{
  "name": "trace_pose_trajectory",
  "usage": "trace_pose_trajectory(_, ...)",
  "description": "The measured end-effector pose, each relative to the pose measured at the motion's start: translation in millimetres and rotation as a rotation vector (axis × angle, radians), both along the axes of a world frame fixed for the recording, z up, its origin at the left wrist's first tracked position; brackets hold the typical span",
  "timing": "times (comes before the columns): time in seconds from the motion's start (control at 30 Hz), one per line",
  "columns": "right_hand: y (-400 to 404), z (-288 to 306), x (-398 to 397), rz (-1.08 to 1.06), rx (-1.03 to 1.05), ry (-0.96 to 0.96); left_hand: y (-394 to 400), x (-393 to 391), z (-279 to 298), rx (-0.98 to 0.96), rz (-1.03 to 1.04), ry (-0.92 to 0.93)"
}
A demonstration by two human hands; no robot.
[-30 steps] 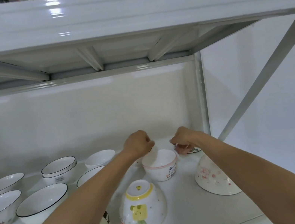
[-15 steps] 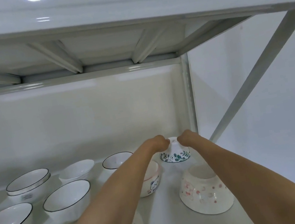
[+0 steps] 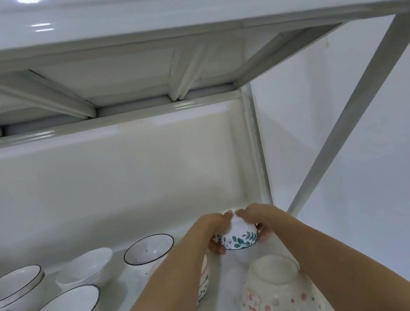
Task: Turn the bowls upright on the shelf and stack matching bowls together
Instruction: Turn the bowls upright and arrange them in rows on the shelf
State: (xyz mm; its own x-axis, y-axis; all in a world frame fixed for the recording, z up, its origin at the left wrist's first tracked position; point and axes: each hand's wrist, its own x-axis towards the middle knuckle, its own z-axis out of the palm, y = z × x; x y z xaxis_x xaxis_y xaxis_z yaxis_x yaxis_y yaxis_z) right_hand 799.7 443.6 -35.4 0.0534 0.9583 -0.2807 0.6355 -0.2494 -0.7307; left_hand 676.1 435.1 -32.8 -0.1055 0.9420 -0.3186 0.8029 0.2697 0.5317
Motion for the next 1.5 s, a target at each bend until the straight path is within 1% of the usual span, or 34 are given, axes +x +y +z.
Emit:
trace_pose_trajectory(0.1, -0.2, 1.6, -1.2, 0.011, 0.013, 0.006, 3.0, -0.1, -3.5, 0.01, 0.059, -0.015)
trace_pose_trajectory(0.27, -2.9, 9.8, -6.9, 0.054, 0.115, 0.005, -4.0, -6.3, 4.2, 0.128, 0.135, -0.089)
trace_pose_trajectory(0.37, -6.1, 18.7, -10.5, 0.056, 0.181, 0.089, -8.5, -11.1, 9.1, 0.228, 0.2, -0.259)
trace_pose_trajectory(0.47, -6.8, 24.0, -10.3, 0.03, 0.221, 0.261, -10.8, -19.4, 13.9, 0.347, 0.192, -0.333)
trace_pose_trajectory(0.53, -4.9, 25.6, -8.1, -0.021, 0.244, 0.403, -14.2, -23.9, 17.5, 0.433, 0.181, -0.3)
trace_pose_trajectory(0.67, -3.8, 28.6, -4.8, -0.103, 0.226, 0.645, -23.3, -27.8, 22.0, 0.64, 0.045, 0.027)
trace_pose_trajectory(0.73, -6.7, 30.7, -2.6, -0.131, 0.157, 0.655, -26.1, -32.4, 21.0, 0.737, -0.007, 0.087)
trace_pose_trajectory(0.83, -10.0, 33.3, 2.3, -0.123, 0.085, 0.582, -31.2, -39.8, 17.4, 0.807, -0.094, 0.104)
trace_pose_trajectory(0.93, -14.0, 34.8, 5.8, -0.098, 0.008, 0.507, -35.1, -44.8, 11.7, 0.783, -0.156, 0.088)
trace_pose_trajectory(1.0, -15.4, 33.5, 7.0, -0.086, -0.018, 0.504, -37.7, -47.7, 7.9, 0.735, -0.192, 0.083)
trace_pose_trajectory(1.07, -17.3, 31.1, 6.9, -0.08, -0.013, 0.497, -39.0, -52.3, 8.0, 0.645, -0.206, -0.024)
trace_pose_trajectory(1.13, -18.1, 26.7, 5.0, -0.077, 0.015, 0.464, -43.2, -53.0, 12.3, 0.517, -0.177, -0.148)
trace_pose_trajectory(1.17, -18.7, 24.6, 2.8, -0.078, 0.033, 0.445, -44.5, -52.5, 13.9, 0.453, -0.142, -0.178)
trace_pose_trajectory(1.3, -20.4, 18.0, -7.8, -0.051, 0.093, 0.31, -44.2, -44.4, 12.4, 0.338, 0.02, -0.214)
trace_pose_trajectory(1.37, -21.9, 13.5, -9.7, -0.046, 0.08, 0.259, -44.8, -40.7, 8.8, 0.291, 0.042, -0.18)
trace_pose_trajectory(1.5, -21.8, 7.0, -11.3, -0.052, 0.078, 0.229, -44.3, -35.6, 7.8, 0.262, 0.037, -0.159)
